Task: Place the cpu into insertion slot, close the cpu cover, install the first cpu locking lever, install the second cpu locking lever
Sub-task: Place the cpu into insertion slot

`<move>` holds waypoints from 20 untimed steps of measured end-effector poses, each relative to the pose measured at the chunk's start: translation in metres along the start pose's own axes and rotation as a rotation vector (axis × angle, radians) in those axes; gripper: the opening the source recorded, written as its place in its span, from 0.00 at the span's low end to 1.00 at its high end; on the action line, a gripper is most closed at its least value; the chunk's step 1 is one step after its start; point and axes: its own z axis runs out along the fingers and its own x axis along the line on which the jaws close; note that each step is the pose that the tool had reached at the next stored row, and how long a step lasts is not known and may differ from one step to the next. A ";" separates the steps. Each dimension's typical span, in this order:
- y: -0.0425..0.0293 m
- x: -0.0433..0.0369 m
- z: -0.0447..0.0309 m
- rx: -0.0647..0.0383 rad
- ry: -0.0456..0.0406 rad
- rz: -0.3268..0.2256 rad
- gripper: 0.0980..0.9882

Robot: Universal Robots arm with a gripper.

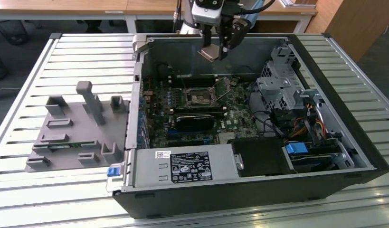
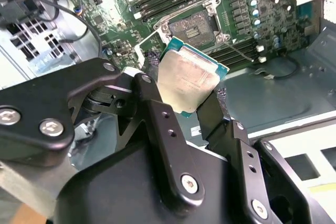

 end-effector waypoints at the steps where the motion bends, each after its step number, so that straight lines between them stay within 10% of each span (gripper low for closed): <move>1: 0.0000 0.0000 0.0002 0.000 -0.0016 0.018 0.50; 20: -0.0003 -0.0001 0.0037 -0.002 -0.0114 0.127 0.50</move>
